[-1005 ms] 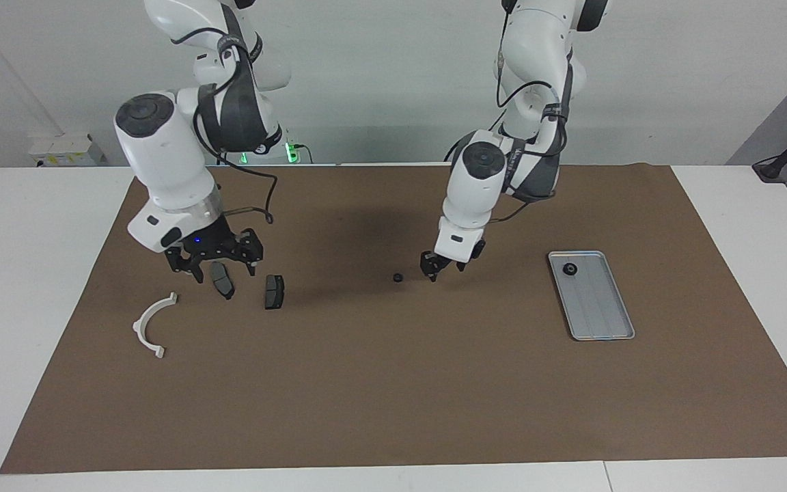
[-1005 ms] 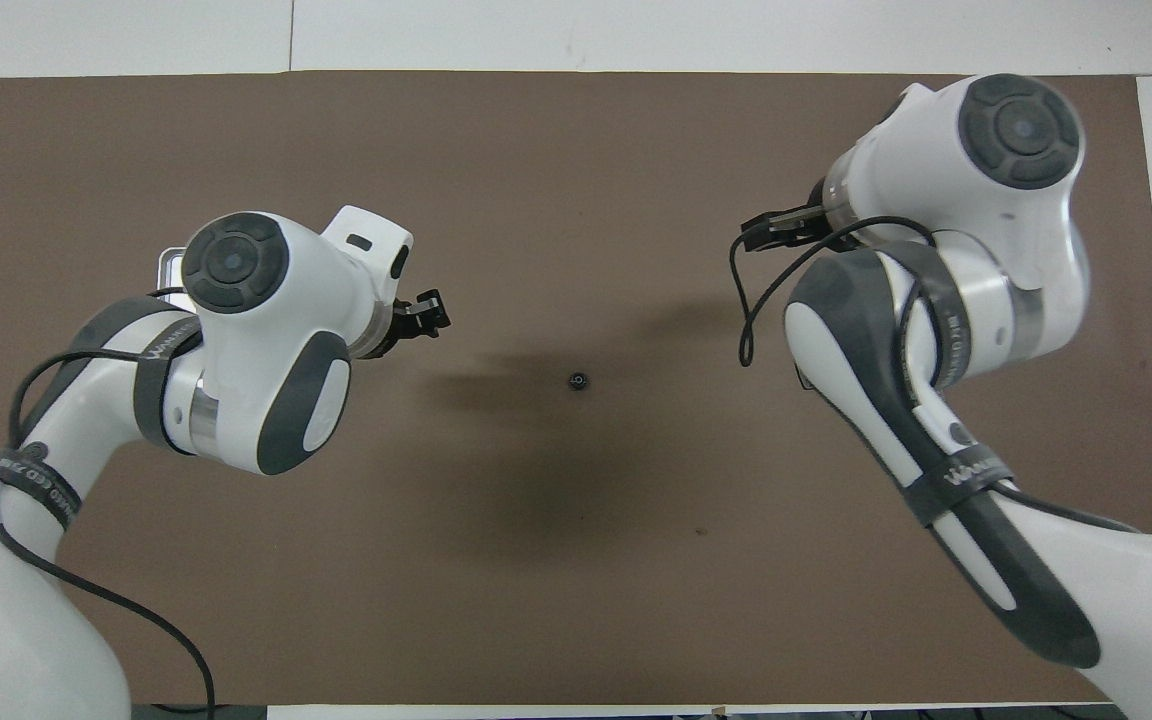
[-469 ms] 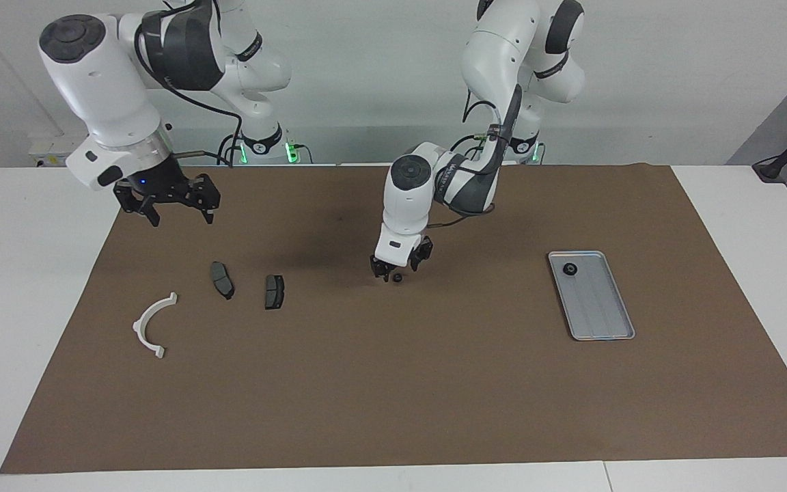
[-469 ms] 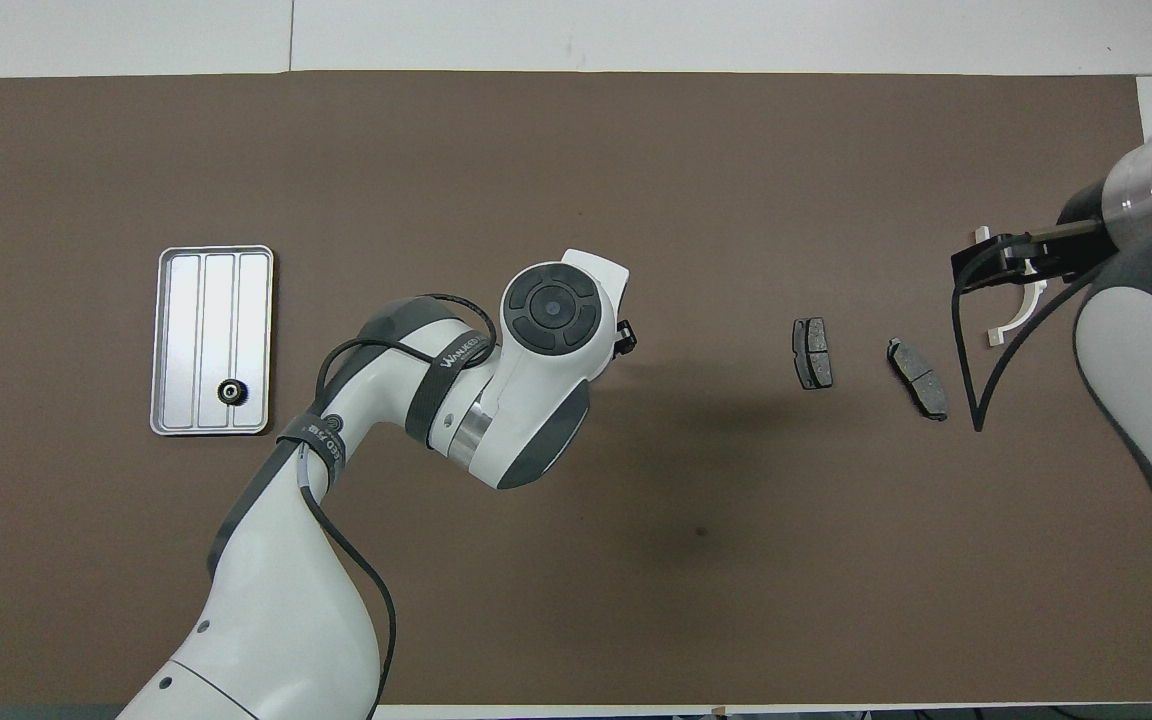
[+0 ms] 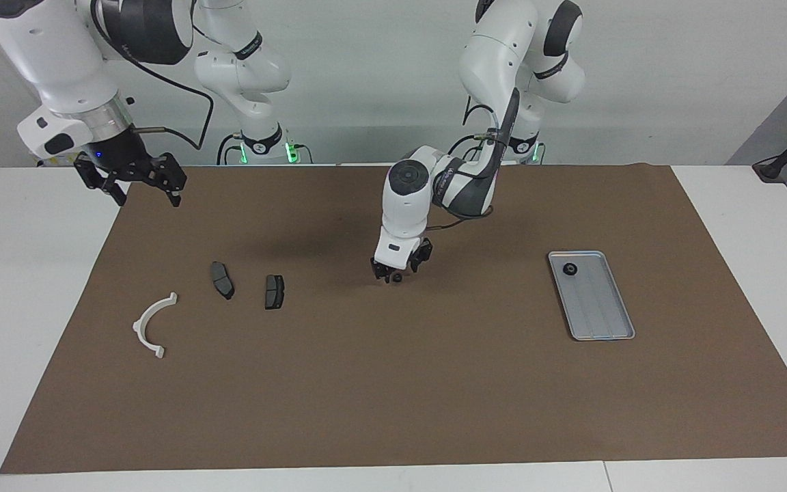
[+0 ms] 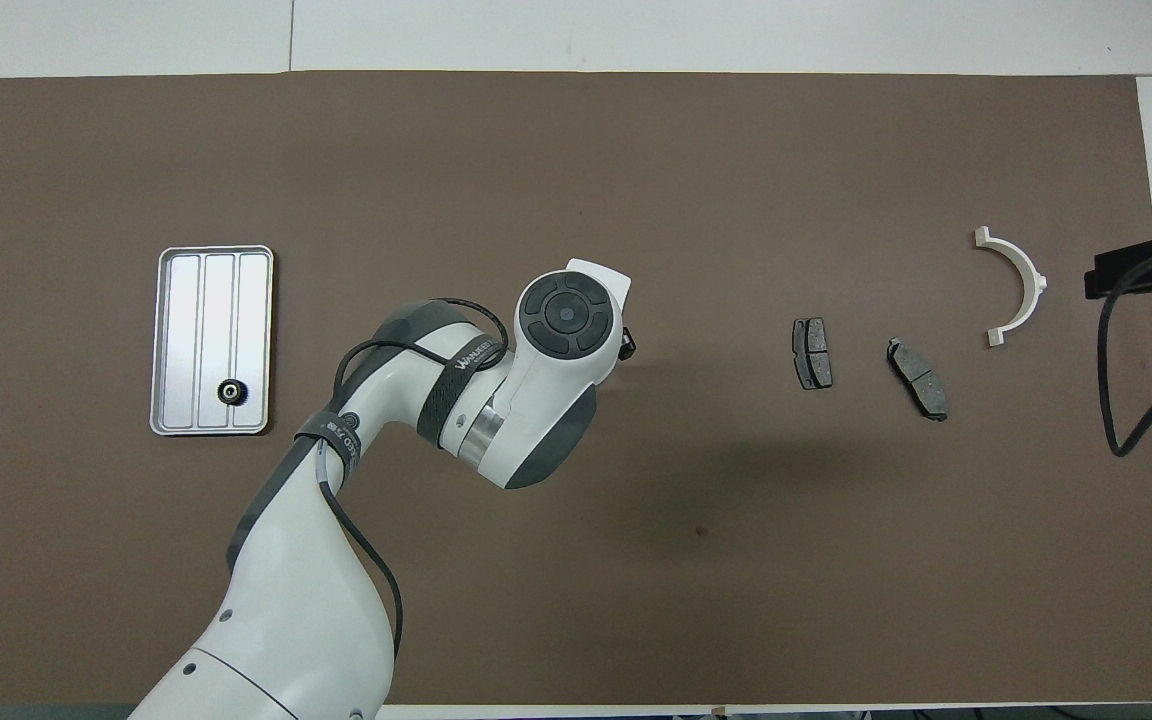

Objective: Pick bearing gear from pile to tray

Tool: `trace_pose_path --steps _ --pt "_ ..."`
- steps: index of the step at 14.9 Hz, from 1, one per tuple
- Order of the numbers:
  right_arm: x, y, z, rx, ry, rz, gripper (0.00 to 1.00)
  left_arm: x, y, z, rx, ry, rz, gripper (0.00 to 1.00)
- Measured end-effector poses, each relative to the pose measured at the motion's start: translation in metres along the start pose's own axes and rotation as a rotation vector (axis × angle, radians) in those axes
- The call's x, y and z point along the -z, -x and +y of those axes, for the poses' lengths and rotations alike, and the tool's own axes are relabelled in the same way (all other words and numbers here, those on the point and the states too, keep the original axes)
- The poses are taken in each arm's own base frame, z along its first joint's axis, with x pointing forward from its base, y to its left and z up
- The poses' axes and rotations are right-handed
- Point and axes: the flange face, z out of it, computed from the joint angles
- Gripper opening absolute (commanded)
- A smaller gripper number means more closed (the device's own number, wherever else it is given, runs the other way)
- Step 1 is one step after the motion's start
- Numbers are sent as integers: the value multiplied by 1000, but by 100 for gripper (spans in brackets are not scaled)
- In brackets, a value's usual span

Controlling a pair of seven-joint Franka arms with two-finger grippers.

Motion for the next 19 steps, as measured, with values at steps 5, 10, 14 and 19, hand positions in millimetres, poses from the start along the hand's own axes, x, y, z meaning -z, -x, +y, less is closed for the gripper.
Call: trace_pose_path --steps 5,10,14,19 --pt "-7 5 -2 2 -19 -39 100 -12 0 0 5 -16 -6 74" --pt "-9 9 1 -3 -20 -64 100 -16 -1 0 9 -20 -7 66" --pt "-8 11 3 -7 -20 -66 100 -16 -1 0 32 -20 -7 42" --pt "-9 11 4 -9 -20 -70 100 -15 0 0 47 -20 -5 0"
